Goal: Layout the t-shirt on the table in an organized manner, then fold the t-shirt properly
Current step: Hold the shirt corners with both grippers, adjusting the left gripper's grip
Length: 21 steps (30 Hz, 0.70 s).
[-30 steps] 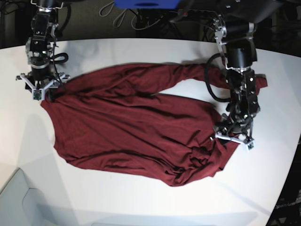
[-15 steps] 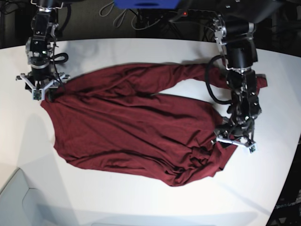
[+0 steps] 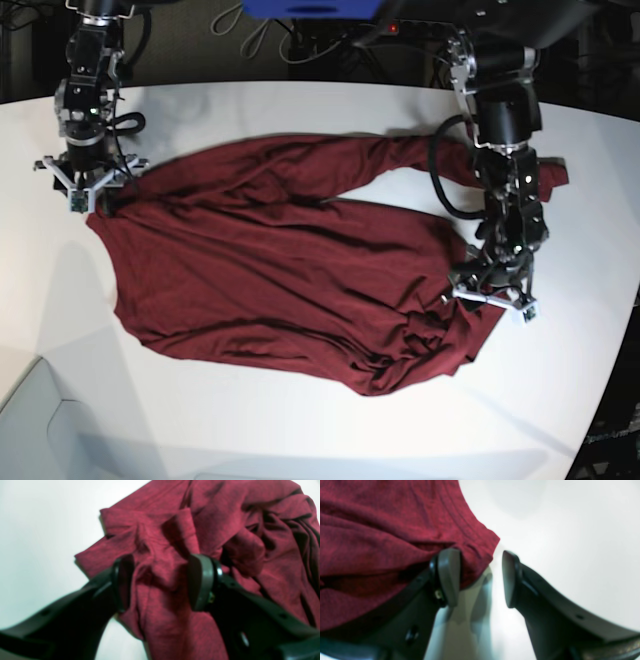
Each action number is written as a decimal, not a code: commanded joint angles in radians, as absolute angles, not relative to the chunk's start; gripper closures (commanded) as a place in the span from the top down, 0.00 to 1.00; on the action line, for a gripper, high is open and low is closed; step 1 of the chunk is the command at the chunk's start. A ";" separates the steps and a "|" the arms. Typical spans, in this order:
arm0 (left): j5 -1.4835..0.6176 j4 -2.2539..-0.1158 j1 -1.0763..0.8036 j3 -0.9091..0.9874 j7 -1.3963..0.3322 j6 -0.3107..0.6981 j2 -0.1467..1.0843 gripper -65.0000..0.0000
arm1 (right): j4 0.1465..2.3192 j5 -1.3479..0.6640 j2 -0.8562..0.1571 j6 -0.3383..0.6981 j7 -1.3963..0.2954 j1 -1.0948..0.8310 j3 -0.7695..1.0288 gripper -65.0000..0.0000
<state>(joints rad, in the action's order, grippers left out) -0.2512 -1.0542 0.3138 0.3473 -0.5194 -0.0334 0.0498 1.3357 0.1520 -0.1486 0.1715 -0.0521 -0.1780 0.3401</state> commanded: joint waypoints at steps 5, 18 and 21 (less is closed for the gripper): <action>-0.255 -1.072 0.343 0.348 -0.501 -0.025 0.056 0.41 | 1.348 0.154 -0.157 0.171 -0.041 -0.171 0.343 0.43; -0.257 -1.081 0.335 0.352 -0.501 -0.025 0.054 0.33 | 1.348 0.154 -0.157 0.171 -0.041 -0.171 0.343 0.43; -0.257 -1.081 0.335 0.355 -0.499 -0.025 0.054 0.11 | 1.348 0.154 -0.157 0.171 -0.041 -0.171 0.343 0.43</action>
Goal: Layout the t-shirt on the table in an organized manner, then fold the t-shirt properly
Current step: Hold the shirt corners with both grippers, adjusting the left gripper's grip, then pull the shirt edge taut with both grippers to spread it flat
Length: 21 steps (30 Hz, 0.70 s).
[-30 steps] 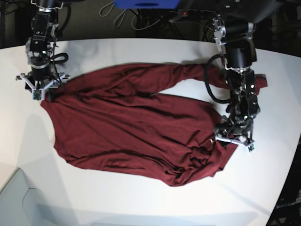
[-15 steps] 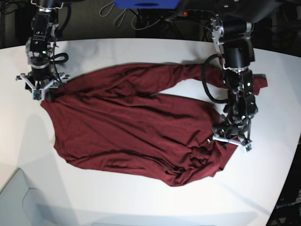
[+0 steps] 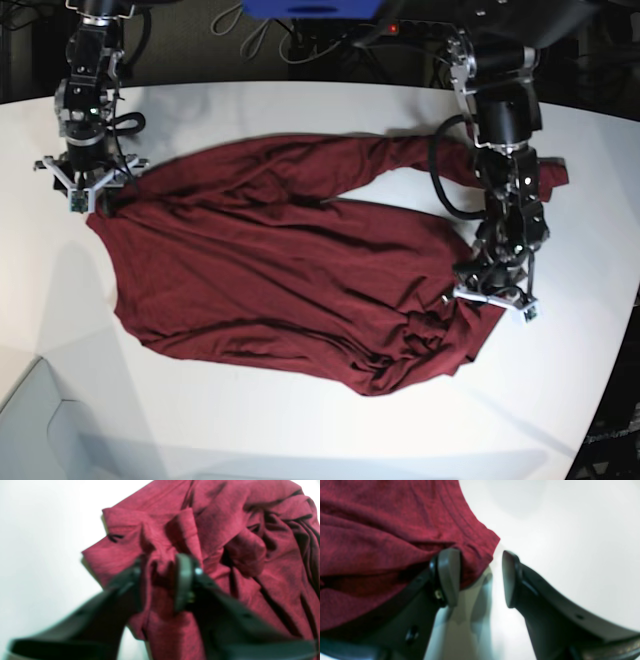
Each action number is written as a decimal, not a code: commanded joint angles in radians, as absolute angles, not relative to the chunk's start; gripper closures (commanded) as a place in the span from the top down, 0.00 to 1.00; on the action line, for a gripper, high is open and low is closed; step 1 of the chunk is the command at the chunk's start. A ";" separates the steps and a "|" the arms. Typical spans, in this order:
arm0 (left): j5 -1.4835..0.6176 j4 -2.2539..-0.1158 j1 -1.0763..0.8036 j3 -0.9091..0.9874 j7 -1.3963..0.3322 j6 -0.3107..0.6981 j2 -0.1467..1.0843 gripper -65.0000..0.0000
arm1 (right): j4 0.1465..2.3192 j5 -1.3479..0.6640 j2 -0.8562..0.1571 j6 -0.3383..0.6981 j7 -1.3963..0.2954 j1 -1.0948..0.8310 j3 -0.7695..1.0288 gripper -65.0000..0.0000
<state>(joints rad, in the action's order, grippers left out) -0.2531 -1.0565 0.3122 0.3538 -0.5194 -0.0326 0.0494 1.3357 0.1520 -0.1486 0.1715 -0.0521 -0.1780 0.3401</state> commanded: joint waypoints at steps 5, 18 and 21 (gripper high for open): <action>-0.257 -1.081 0.335 0.355 -0.499 -0.030 0.054 0.01 | 1.348 0.154 -0.157 0.171 -0.041 -0.171 0.343 0.43; -0.389 -1.514 0.133 0.470 -0.595 -0.033 0.019 0.00 | 1.346 0.154 -0.157 0.171 -0.042 -0.154 0.343 0.43; -0.458 -1.586 0.058 0.544 -0.622 -0.033 0.019 0.00 | 1.346 0.154 -0.160 0.171 -0.042 -0.154 0.343 0.43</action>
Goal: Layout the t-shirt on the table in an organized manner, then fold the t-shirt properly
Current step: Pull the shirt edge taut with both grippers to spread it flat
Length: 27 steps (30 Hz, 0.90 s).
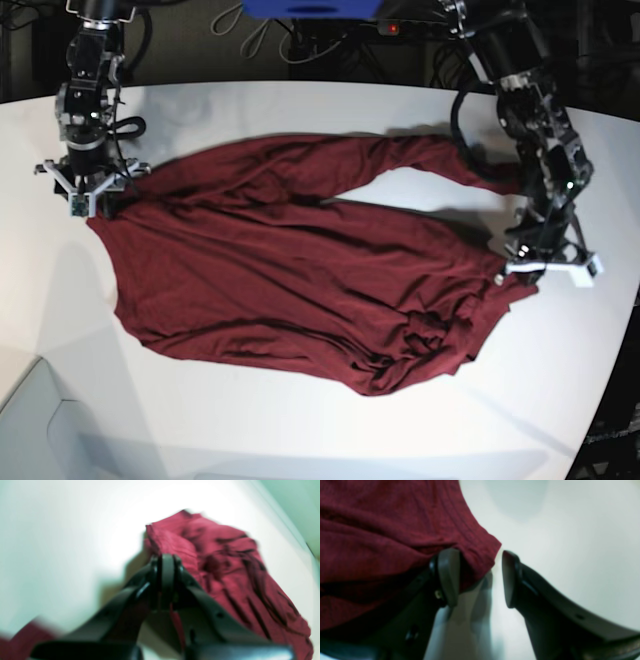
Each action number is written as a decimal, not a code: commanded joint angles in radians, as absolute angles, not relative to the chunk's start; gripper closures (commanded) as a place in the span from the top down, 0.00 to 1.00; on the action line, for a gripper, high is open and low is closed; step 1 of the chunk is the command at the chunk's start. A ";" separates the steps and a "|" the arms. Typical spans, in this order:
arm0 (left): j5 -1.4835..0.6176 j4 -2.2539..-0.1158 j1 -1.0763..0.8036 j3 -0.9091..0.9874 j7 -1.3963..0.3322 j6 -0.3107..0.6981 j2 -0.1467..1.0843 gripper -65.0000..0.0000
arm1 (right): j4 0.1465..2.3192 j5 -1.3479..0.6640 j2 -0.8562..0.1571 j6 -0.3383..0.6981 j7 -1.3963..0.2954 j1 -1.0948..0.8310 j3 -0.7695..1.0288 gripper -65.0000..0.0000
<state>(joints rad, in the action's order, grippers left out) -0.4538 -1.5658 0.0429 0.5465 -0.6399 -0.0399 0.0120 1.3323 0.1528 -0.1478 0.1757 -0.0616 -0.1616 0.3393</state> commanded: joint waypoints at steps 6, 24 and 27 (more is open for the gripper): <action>-0.549 -1.620 -0.074 0.650 -0.618 -0.031 0.028 0.00 | 1.346 0.154 -0.160 0.171 -0.042 -0.156 0.343 0.43; -0.549 -1.455 -0.117 0.746 -0.570 -0.024 0.021 0.00 | 1.349 0.154 -0.191 0.171 -0.039 -0.162 0.351 0.43; -0.549 -1.455 -0.117 0.746 -0.556 -0.024 0.021 0.00 | 1.348 0.154 -0.197 0.171 -0.042 -0.165 0.354 0.43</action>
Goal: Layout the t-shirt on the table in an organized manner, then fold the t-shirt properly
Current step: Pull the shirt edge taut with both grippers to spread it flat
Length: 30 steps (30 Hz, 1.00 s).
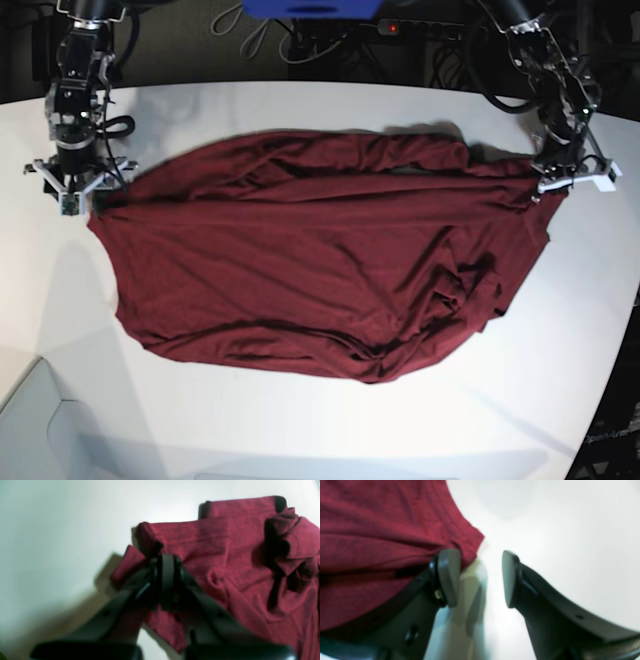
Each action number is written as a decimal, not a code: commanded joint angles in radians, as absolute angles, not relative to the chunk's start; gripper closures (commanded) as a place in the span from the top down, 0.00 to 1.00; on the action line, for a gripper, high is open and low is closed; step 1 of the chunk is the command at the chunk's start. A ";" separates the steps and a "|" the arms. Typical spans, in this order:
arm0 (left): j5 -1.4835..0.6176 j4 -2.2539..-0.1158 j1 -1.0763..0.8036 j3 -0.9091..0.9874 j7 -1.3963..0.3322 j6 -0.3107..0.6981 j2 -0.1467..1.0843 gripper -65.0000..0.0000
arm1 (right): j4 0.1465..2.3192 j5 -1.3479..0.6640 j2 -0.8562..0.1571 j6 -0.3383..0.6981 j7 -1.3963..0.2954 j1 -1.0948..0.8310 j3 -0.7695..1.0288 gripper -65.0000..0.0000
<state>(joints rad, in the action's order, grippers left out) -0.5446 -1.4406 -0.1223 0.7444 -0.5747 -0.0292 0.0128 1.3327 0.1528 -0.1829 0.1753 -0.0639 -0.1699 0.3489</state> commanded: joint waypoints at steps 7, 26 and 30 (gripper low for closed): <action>-0.549 -1.455 -0.117 0.745 -0.550 -0.024 0.021 0.00 | 1.385 0.154 -0.206 0.171 -0.038 -0.193 0.410 0.43; -0.549 -1.422 -0.134 0.745 -0.544 -0.024 0.013 0.01 | 1.452 0.154 -0.045 0.344 -0.044 -0.105 0.282 0.41; -0.549 -1.395 -0.139 0.746 -0.527 -0.024 0.016 0.01 | 1.330 0.154 -0.045 0.346 -0.044 -0.061 0.271 0.32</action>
<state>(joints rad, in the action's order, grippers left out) -0.5640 -1.3952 -0.1337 0.7448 -0.5087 -0.0059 0.0109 1.3109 0.1631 -0.0368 0.3481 -0.0685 -0.0715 0.2687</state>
